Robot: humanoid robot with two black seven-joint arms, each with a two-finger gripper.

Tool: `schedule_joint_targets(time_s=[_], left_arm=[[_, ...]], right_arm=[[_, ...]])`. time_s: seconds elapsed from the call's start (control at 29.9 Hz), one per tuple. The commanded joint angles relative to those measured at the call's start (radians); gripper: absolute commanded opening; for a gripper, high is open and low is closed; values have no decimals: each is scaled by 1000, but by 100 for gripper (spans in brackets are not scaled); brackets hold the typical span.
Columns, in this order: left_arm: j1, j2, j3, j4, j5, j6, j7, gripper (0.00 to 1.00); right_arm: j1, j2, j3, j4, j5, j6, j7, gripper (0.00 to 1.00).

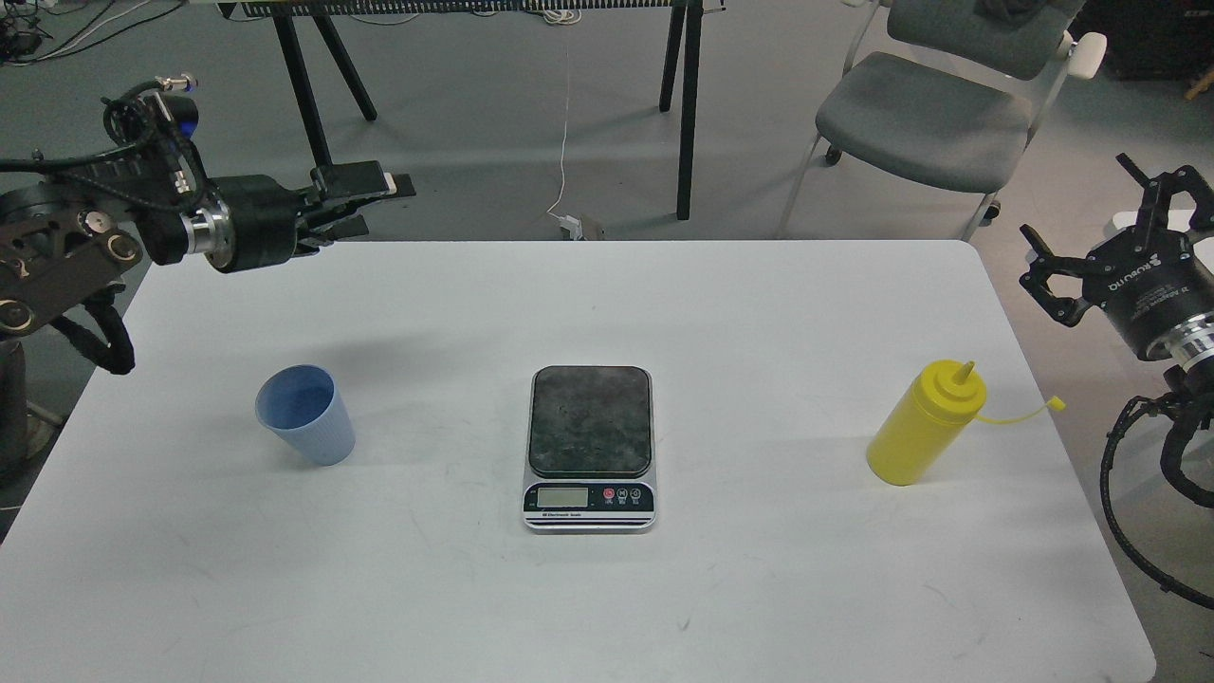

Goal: Pour seasoning into cup on scale with both arms
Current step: 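Reach the left gripper down toward the blue cup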

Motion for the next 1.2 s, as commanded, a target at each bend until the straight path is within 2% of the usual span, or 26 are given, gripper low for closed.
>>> schedule_joint_targets(time_s=[0.0,0.23,0.57,1.17], left_arm=[[10,38,2,-18,54,0,-18,100],[17,84,71,-40,137,0,-90,99],[52,107,88,-35,287,0,-90,96],[120,196,86,-23,408,0,-90,95]], right_arm=[[0,0,0,-1,0,0,0,99],[-2,-3,0,0,-1,0,0,99],[-3,-3,0,5,-1,0,0,99],[-5,0,0,8,-1,0,1,99]])
